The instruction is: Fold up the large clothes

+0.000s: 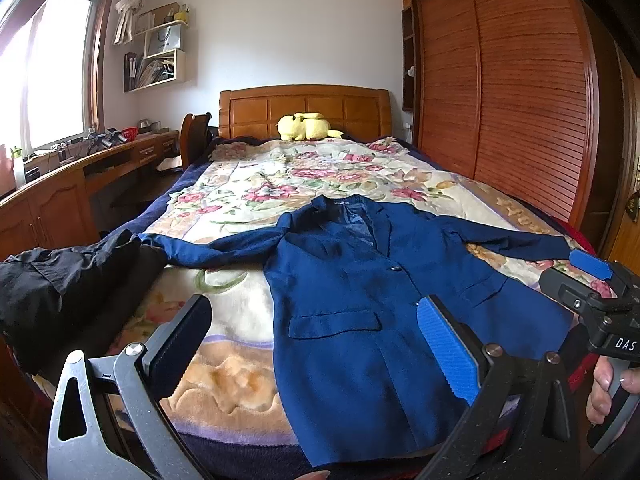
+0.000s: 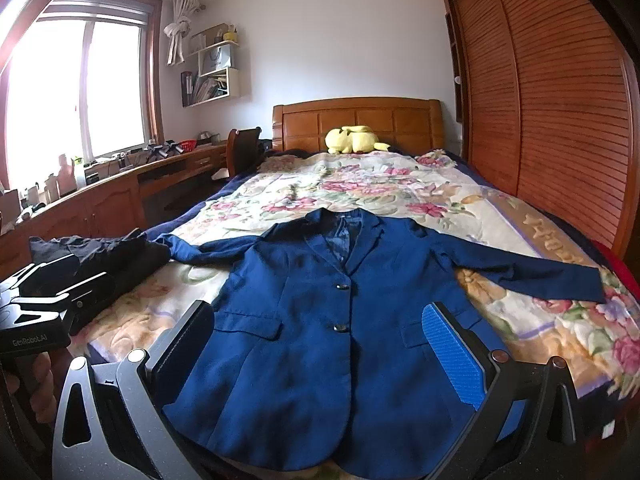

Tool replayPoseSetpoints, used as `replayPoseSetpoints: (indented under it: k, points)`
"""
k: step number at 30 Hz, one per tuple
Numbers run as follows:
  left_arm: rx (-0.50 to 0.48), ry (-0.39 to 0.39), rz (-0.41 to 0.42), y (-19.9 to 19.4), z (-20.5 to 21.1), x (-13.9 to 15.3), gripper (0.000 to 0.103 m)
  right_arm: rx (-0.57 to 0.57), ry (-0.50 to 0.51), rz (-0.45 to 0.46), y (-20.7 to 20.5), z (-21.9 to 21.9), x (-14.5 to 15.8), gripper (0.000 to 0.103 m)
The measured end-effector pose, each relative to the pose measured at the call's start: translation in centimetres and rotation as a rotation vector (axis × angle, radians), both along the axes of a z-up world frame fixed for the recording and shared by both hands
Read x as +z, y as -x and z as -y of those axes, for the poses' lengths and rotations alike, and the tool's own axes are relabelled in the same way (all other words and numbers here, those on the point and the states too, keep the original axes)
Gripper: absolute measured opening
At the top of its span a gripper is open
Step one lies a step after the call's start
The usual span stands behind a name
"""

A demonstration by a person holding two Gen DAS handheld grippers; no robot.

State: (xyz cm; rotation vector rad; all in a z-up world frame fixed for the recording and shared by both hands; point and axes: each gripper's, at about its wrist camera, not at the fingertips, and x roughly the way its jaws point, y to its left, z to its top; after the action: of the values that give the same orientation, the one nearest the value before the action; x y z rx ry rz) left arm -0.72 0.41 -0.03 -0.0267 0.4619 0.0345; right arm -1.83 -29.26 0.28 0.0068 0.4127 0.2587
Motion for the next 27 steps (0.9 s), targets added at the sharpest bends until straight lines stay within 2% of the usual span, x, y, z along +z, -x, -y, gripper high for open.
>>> replayPoseSetpoints:
  k: [10,15,20,27]
  points:
    - [0.02,-0.004,-0.042,-2.3,-1.3,-2.6,0.103,0.028,0.022,-0.041,-2.8,-1.0,-1.4,0.103]
    - [0.034,-0.002,-0.072,-4.0,-2.5,-4.5,0.103,0.046,0.03,-0.07,-5.5,-1.8,-2.6,0.103]
    - [0.045,-0.036,-0.084,-5.8,-3.4,-6.4,0.103,0.069,0.036,-0.085,-8.4,-2.5,-3.6,0.103]
    - [0.052,0.004,-0.127,-9.0,-5.6,-8.0,0.103,0.101,0.05,-0.098,-13.2,-3.6,-4.7,0.103]
